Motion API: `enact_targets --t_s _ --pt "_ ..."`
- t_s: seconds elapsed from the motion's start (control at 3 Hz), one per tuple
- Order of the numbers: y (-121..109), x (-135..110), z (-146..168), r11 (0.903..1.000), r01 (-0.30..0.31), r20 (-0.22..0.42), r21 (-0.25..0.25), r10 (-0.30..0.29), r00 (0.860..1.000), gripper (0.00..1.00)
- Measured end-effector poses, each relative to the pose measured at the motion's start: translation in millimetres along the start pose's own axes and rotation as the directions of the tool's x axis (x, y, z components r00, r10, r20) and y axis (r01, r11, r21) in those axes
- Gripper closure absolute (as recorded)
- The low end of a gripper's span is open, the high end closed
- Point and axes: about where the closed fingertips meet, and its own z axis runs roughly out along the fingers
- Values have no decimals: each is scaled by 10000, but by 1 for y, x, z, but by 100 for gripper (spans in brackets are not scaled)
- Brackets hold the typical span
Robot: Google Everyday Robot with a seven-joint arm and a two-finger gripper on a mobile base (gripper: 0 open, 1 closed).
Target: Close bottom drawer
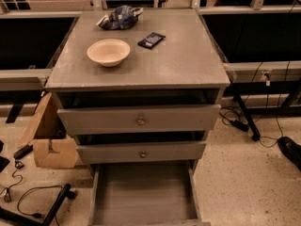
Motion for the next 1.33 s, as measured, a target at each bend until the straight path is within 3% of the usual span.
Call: enact_targets --t_s 0.33,1.33 --pt "-35 9 15 9977 161 -79 651 -156 9998 100" --pt "-25 5 18 9981 213 80 574 -218 9997 100"
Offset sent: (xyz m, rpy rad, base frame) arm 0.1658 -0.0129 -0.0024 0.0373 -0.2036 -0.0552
